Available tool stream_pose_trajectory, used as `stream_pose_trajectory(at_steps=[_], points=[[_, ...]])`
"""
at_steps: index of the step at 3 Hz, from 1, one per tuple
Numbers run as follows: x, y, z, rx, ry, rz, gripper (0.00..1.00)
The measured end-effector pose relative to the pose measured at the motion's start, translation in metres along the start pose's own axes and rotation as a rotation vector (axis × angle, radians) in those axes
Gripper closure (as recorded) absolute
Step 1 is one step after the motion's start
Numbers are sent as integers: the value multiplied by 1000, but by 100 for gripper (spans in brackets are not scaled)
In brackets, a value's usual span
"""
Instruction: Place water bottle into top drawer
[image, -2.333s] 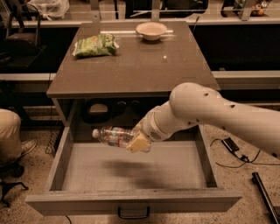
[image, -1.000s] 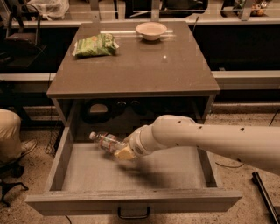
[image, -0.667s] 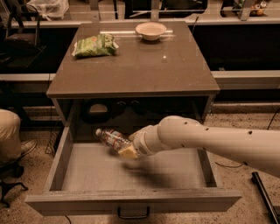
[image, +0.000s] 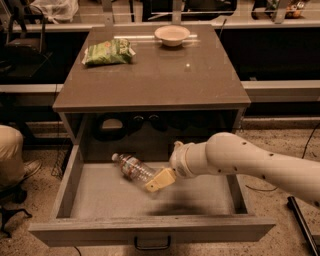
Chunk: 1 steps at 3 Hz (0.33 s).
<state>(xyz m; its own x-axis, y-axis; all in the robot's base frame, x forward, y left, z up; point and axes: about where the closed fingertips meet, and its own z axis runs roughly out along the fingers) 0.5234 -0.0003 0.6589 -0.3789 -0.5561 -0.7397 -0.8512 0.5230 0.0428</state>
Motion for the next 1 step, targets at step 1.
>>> stream_pose_trajectory(at_steps=[1], points=[[-9,-10,-61,31,-30,-13,0]])
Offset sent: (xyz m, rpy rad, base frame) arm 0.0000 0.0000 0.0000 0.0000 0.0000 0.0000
